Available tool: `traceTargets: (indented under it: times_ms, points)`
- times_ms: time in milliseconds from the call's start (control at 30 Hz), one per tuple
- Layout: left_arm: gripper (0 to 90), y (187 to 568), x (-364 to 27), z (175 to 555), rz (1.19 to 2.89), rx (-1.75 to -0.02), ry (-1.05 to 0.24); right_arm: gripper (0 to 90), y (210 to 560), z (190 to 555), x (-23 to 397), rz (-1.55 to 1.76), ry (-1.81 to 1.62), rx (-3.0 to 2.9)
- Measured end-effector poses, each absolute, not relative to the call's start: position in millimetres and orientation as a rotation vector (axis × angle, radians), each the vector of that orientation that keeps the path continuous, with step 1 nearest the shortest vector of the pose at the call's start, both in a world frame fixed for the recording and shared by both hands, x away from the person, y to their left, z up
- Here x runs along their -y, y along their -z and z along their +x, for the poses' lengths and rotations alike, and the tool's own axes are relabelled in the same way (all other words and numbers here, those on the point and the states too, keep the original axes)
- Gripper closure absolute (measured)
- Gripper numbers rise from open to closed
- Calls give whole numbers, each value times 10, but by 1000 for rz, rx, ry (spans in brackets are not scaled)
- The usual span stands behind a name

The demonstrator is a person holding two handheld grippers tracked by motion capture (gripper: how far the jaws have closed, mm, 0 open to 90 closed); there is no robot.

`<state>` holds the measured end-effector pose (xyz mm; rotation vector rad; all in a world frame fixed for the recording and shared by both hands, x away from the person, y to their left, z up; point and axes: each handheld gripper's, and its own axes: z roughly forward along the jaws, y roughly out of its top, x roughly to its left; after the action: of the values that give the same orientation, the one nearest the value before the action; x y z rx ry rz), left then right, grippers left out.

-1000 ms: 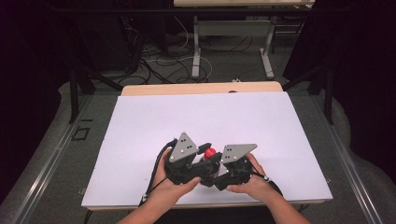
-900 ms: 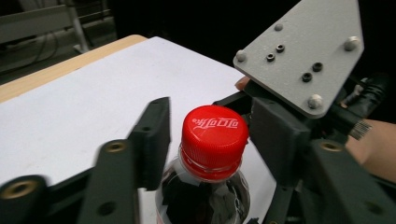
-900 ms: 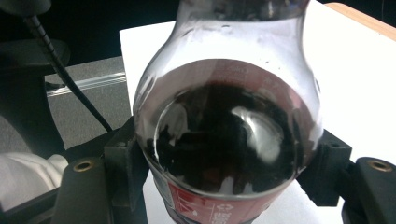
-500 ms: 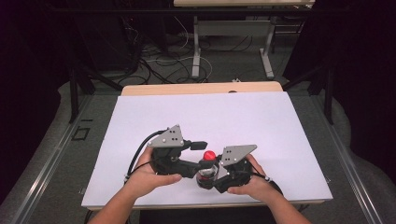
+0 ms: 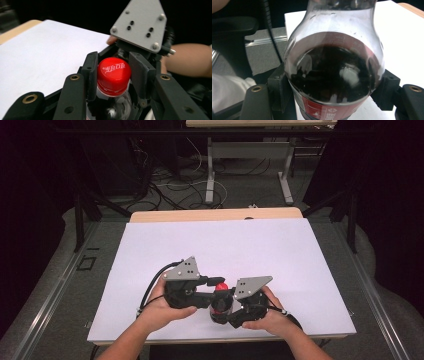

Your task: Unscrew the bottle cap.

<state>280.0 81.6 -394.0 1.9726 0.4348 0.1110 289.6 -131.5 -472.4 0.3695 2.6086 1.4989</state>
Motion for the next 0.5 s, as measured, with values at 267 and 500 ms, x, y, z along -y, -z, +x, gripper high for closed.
traceTargets:
  times_ms: [267, 500]
  points:
    - [612, 4025, -598, 2536, 1881, -692, -356, 291, 4760, 2935, 1329, 464, -1475, -2588]
    - [610, 4022, -542, 2528, 1859, -734, -392, 292, 4758, 2952, 1338, 504, -1462, -2552]
